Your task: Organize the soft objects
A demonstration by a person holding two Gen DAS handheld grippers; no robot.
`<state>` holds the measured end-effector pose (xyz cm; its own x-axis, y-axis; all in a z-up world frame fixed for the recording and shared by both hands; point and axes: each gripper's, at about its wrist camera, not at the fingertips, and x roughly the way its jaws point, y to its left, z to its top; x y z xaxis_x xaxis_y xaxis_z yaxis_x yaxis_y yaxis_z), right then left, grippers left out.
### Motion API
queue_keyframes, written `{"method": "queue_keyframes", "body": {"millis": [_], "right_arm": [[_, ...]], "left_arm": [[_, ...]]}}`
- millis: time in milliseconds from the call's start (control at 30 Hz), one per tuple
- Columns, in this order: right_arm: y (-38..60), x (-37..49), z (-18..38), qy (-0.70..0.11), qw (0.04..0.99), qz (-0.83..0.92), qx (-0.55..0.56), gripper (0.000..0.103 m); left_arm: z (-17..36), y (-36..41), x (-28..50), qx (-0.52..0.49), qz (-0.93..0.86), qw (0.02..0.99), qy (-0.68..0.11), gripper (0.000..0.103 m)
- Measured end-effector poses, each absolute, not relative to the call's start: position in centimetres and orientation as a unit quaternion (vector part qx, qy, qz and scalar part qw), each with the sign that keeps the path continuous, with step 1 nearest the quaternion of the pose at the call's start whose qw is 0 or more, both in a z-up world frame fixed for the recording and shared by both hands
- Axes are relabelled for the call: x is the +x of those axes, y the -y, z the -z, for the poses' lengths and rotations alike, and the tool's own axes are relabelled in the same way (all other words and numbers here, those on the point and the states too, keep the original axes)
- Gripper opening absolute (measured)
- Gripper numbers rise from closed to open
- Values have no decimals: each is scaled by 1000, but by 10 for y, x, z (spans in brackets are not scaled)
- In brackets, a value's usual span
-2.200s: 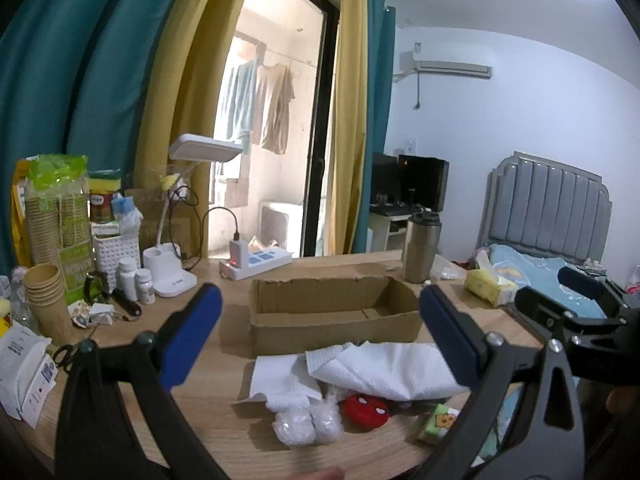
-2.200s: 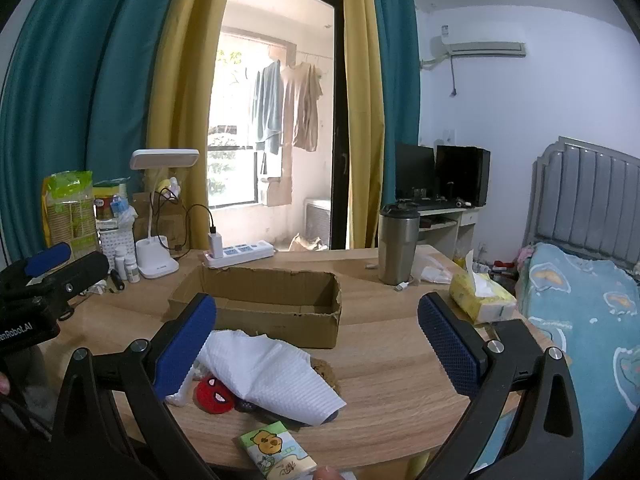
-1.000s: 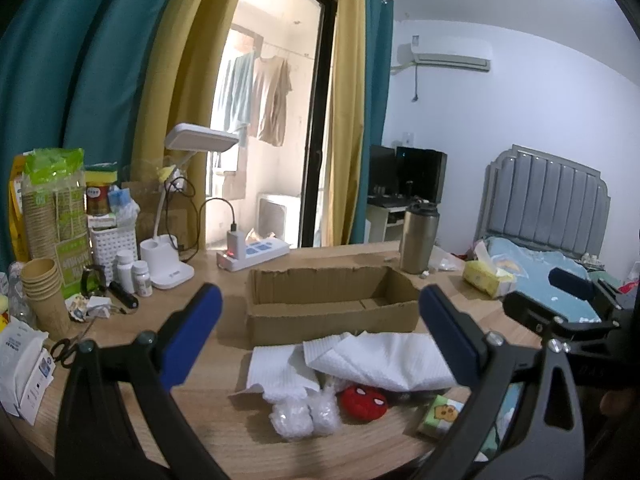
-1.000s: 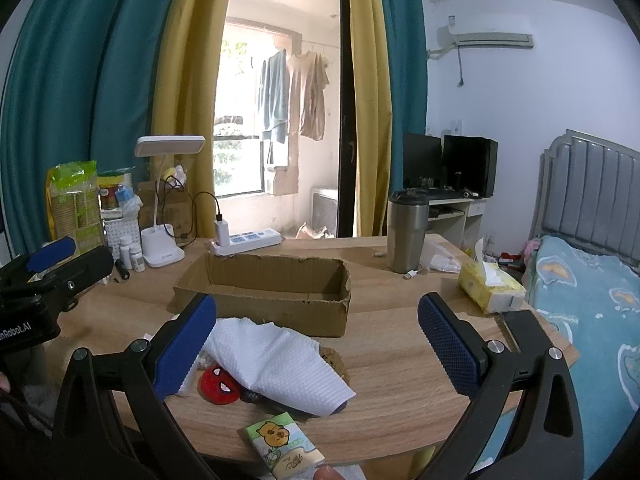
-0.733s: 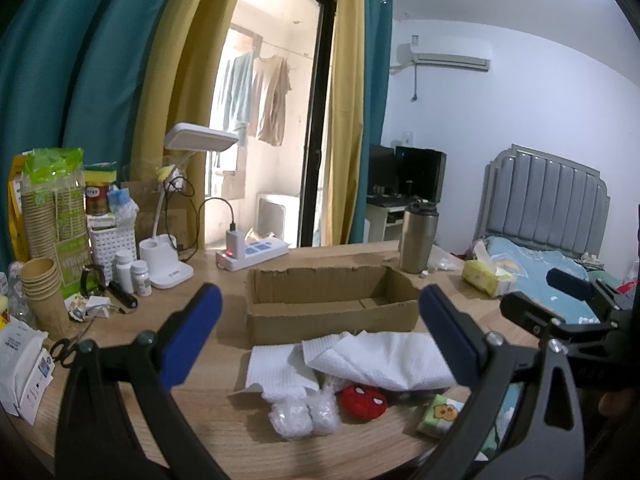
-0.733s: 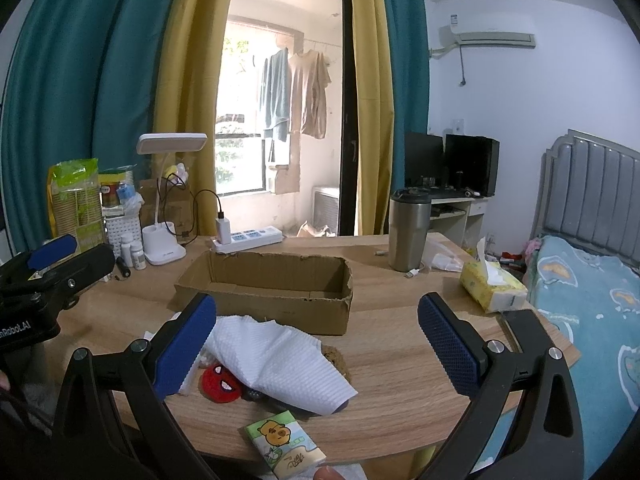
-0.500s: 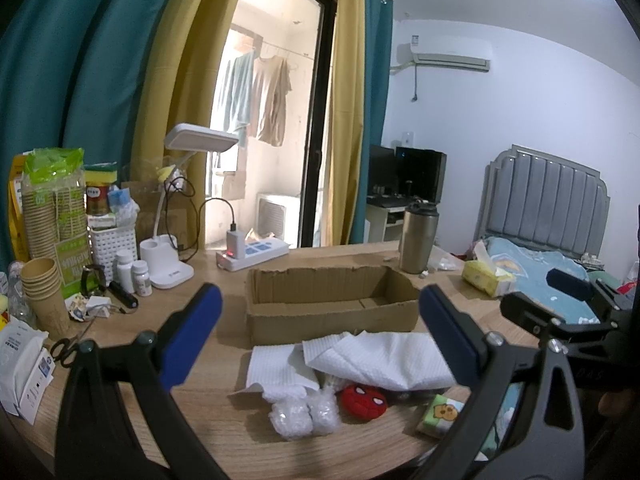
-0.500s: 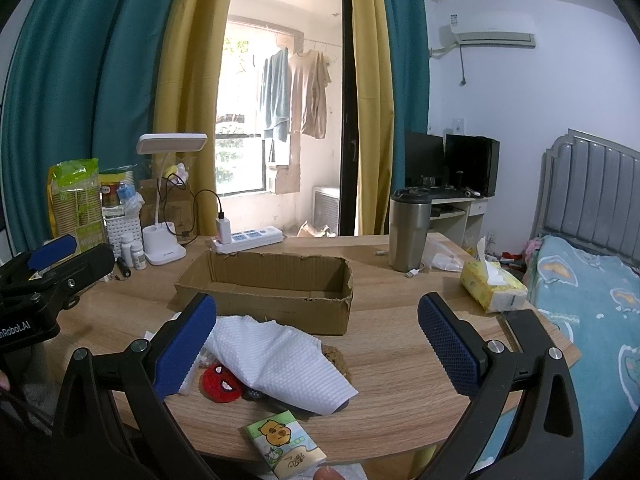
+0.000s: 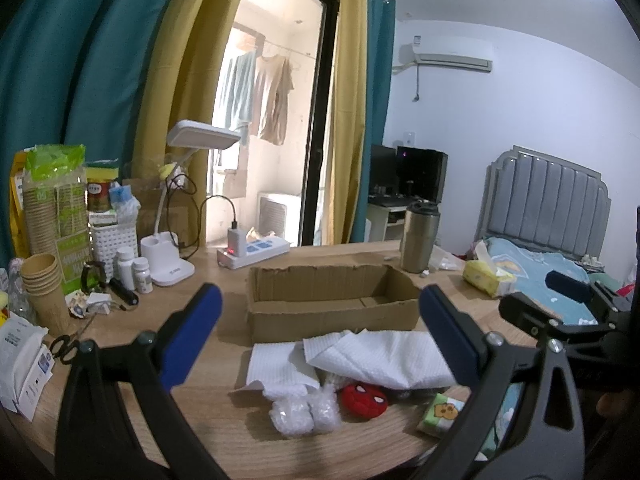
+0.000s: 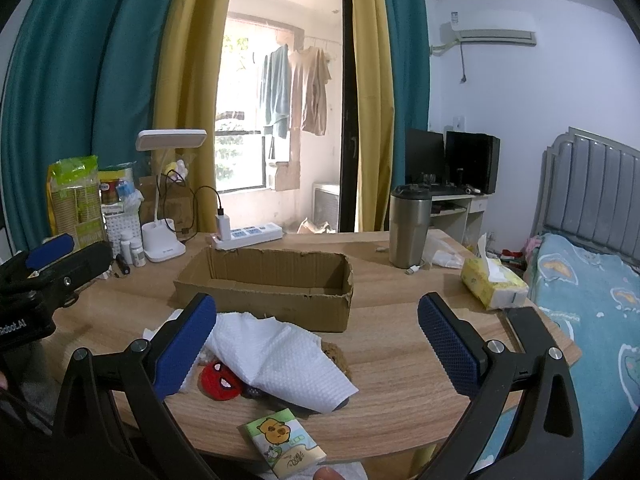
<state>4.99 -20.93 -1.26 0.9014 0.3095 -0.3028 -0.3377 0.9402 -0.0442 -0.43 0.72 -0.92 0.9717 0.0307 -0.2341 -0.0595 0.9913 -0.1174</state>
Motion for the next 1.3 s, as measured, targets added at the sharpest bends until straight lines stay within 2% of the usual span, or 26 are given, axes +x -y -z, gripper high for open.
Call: {"method": "queue_keyframes", "body": {"millis": [400, 800, 1000, 1300], "right_arm": [[209, 56, 29, -172, 968, -171, -58, 103], [206, 73, 81, -293, 931, -204, -79, 101], [193, 83, 101, -347, 906, -229, -78, 95], [183, 89, 118, -381, 888, -239, -96, 83]], "left_arm": [[18, -11, 1, -63, -35, 987, -142, 100], [45, -24, 29, -80, -55, 968, -231, 100], [63, -28, 41, -82, -58, 955, -281, 100], [91, -28, 57, -85, -48, 933, -346, 100]]}}
